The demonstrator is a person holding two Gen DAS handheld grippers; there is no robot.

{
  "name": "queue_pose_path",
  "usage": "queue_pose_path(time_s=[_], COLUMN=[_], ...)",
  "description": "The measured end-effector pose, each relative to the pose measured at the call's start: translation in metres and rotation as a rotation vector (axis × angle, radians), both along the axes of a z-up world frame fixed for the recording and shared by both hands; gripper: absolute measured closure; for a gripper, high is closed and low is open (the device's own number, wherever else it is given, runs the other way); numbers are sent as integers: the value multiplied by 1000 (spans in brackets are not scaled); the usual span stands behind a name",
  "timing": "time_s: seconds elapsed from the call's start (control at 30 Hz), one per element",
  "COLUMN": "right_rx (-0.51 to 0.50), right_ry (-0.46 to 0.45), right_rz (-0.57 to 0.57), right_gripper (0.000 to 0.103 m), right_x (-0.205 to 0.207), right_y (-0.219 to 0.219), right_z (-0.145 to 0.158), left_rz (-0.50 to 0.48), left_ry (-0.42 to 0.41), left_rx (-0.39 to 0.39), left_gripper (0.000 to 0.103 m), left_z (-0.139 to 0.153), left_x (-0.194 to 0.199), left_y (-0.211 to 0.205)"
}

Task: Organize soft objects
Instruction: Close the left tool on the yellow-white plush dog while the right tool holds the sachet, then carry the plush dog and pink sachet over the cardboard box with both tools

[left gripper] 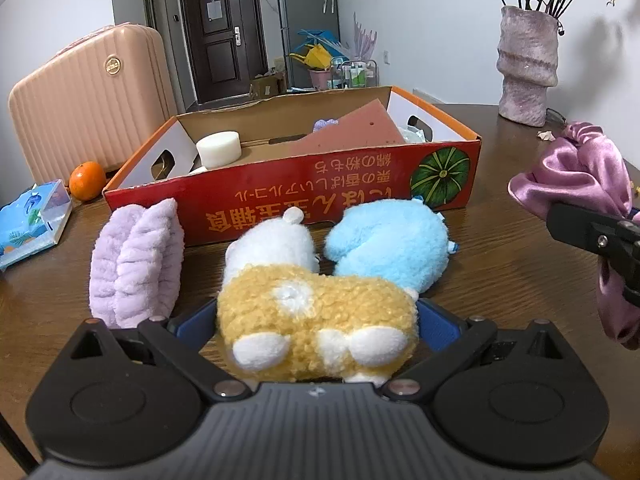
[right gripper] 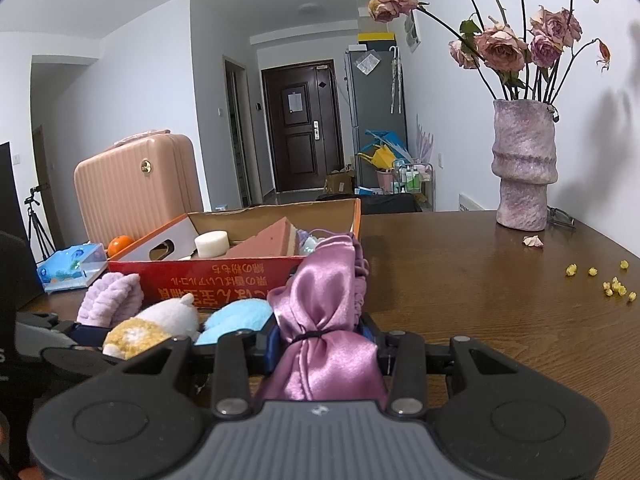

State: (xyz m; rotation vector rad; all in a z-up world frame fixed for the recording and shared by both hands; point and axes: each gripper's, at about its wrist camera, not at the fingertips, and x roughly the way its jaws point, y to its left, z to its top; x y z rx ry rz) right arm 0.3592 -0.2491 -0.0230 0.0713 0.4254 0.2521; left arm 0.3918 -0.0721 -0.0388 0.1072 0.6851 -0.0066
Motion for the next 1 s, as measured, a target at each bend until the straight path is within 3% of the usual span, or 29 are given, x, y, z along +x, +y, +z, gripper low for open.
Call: queue_pose_path(time_s=[0.37,0.83,1.0], right_rx=[-8,-12,-11], right_ry=[9,26,26], right_rz=[4,-4,-18], right_gripper=[65,65,65], right_x=[2,7,7], right_y=[2,2,1], right_z=[-3,-8,-9], left_rz=[5,23,20], left_ry=[23,-5,-55], left_rx=[-4,-5,-13], left_gripper=[0,4,5], left_z=[-11,-9,-1], left_x=[9,6,-5], left_y=[3,10,13])
